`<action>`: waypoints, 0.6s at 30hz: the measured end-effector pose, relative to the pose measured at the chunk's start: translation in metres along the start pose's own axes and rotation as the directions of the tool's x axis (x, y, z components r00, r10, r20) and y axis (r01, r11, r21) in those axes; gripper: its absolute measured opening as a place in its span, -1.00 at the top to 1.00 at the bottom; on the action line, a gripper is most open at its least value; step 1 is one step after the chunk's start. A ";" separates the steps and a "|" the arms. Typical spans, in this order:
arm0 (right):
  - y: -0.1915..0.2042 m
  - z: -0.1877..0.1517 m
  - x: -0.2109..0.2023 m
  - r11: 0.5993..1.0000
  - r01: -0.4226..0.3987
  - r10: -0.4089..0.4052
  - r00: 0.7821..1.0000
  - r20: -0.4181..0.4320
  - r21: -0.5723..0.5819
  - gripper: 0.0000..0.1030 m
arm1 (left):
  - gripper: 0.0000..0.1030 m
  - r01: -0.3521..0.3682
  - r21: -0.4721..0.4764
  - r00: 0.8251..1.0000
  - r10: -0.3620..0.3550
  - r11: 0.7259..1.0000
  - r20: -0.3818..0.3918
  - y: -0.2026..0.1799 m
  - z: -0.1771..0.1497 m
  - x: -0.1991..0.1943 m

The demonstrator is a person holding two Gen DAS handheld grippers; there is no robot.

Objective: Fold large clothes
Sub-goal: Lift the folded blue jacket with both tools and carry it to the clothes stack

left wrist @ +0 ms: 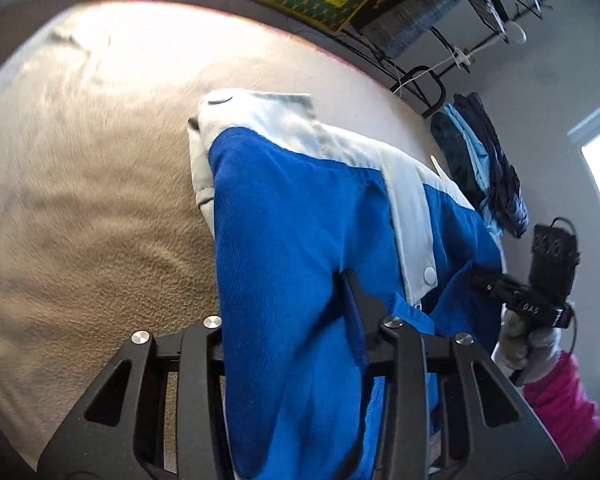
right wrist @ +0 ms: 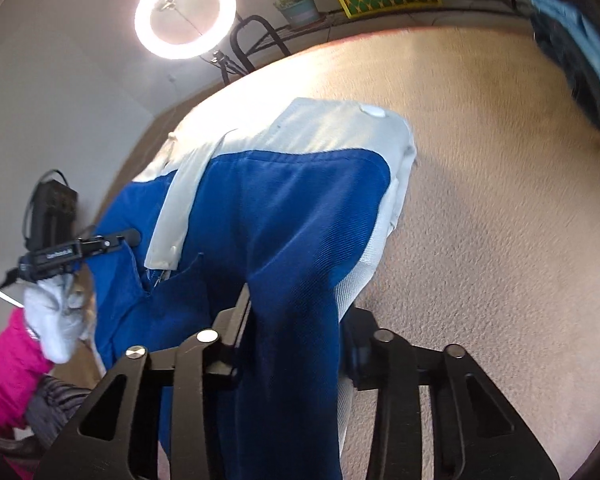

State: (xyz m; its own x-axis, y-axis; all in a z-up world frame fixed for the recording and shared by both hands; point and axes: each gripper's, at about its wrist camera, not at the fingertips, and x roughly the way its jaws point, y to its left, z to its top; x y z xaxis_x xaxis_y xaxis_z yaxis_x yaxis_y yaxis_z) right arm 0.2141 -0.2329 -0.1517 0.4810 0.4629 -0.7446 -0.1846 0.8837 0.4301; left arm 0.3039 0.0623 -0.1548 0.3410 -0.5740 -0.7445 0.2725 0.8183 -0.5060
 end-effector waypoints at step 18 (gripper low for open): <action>0.086 -0.010 -0.056 0.921 0.295 -0.268 0.954 0.133 -0.256 0.60 | 0.53 -0.059 0.227 0.992 0.032 0.972 0.121 -0.090 -0.031 -0.047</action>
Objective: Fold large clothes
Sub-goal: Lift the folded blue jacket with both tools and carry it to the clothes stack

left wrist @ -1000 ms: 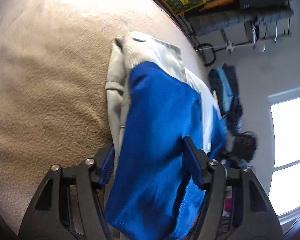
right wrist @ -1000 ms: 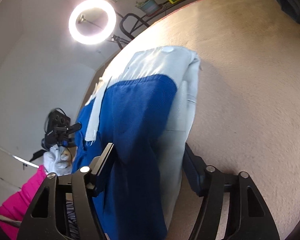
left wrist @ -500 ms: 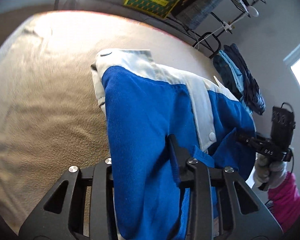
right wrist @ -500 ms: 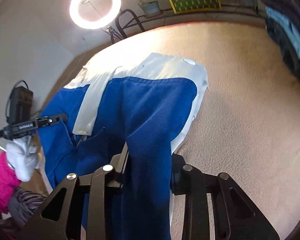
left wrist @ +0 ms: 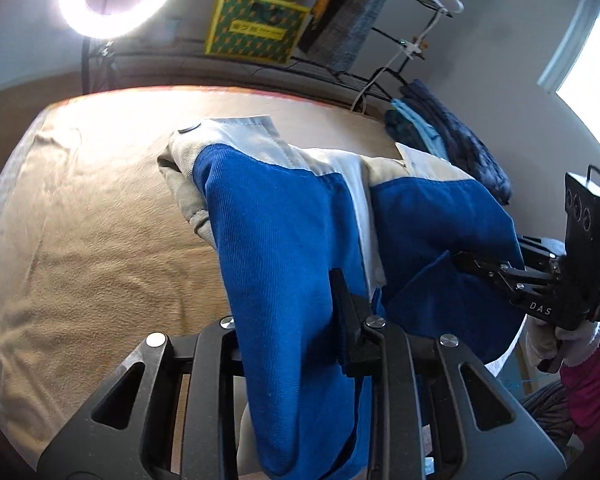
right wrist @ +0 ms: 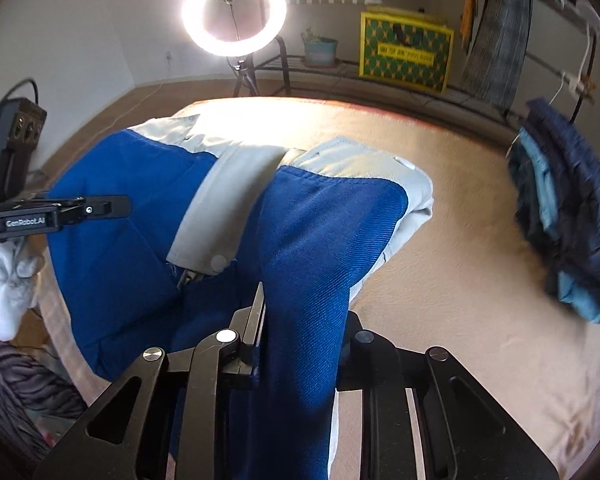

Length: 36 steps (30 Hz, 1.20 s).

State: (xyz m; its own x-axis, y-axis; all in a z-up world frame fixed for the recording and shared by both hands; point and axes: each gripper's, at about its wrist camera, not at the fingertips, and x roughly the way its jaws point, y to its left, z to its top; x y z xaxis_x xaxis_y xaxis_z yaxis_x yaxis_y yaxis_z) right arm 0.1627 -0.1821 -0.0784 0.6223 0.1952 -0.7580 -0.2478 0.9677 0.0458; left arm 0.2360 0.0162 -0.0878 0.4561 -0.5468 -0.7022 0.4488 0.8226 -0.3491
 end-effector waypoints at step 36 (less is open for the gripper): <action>-0.126 -0.020 -0.155 0.941 0.335 -0.337 0.931 0.142 0.042 0.62 | 0.55 0.228 0.257 0.962 -0.258 0.939 0.088 -0.241 0.088 0.044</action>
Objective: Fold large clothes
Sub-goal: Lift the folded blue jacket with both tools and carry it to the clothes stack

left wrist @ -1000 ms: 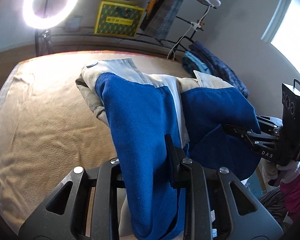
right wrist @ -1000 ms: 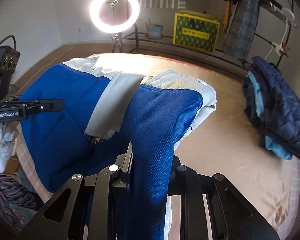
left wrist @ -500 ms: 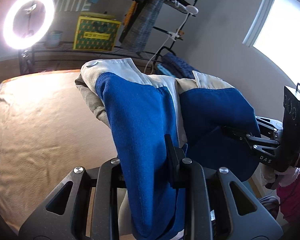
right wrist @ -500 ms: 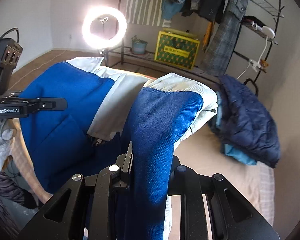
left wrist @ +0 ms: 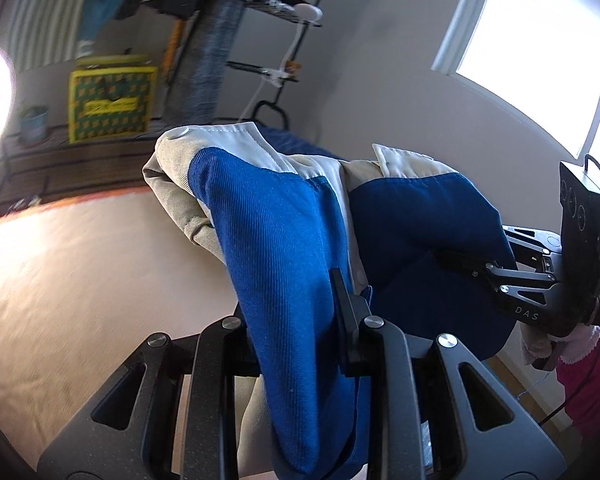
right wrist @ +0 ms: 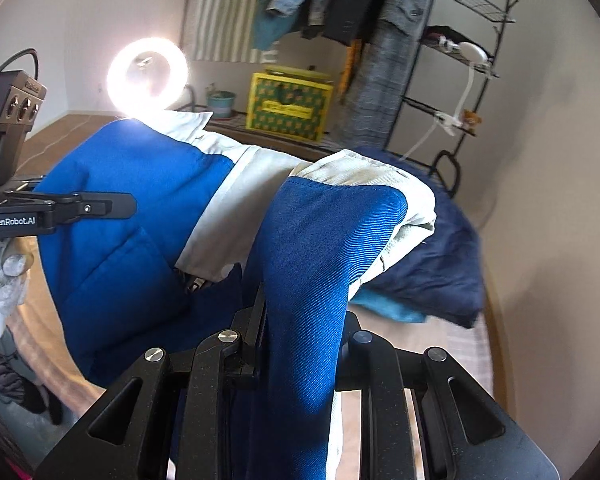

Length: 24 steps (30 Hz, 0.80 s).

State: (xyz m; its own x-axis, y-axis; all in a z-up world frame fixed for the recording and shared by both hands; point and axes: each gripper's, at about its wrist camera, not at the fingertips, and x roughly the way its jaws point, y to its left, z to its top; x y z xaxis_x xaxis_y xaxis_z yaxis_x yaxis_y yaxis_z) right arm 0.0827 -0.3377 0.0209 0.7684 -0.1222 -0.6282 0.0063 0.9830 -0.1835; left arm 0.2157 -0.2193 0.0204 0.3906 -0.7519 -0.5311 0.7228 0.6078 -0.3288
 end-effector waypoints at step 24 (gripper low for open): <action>-0.183 0.098 0.097 0.977 0.211 -0.212 0.975 0.069 0.020 0.62 | 0.55 0.057 0.061 0.989 -0.065 0.996 0.129 -0.007 0.182 0.211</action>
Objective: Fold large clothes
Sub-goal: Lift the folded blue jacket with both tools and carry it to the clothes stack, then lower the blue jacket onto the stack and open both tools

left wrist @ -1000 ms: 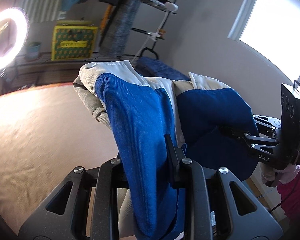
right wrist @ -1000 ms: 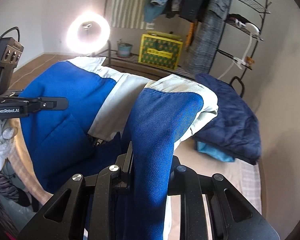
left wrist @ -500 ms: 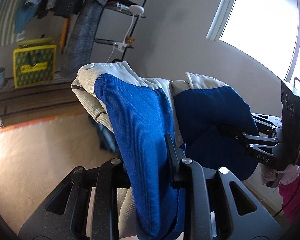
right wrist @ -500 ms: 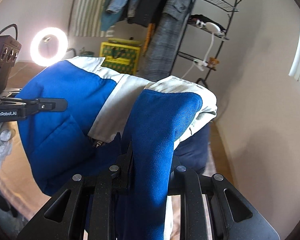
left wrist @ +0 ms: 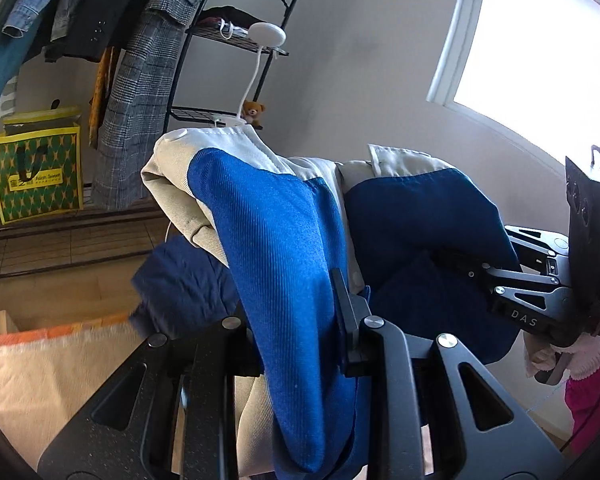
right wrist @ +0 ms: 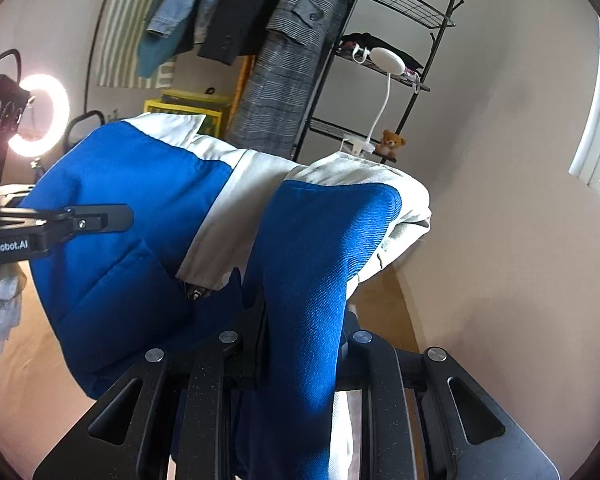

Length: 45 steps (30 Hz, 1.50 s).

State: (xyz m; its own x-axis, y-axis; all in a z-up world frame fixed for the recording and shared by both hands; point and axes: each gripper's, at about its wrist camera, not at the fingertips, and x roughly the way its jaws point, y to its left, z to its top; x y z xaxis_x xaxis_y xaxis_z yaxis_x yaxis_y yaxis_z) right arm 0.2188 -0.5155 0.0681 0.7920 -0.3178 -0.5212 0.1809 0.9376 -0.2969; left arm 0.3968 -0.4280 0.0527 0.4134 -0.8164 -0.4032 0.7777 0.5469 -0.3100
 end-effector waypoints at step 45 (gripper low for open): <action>-0.022 0.002 0.026 0.980 0.116 -0.103 0.991 -0.084 0.162 -0.04 | -0.29 -0.337 0.020 0.941 0.337 0.941 -0.013 0.029 -0.014 -0.071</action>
State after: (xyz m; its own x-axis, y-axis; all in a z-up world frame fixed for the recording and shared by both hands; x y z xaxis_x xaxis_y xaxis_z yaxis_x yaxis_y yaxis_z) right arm 0.2368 -0.5438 0.0628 0.7172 -0.4237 -0.5534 0.3636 0.9048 -0.2215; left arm 0.3835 -0.3510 0.0600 0.6450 -0.5818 -0.4954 0.6022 0.7861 -0.1391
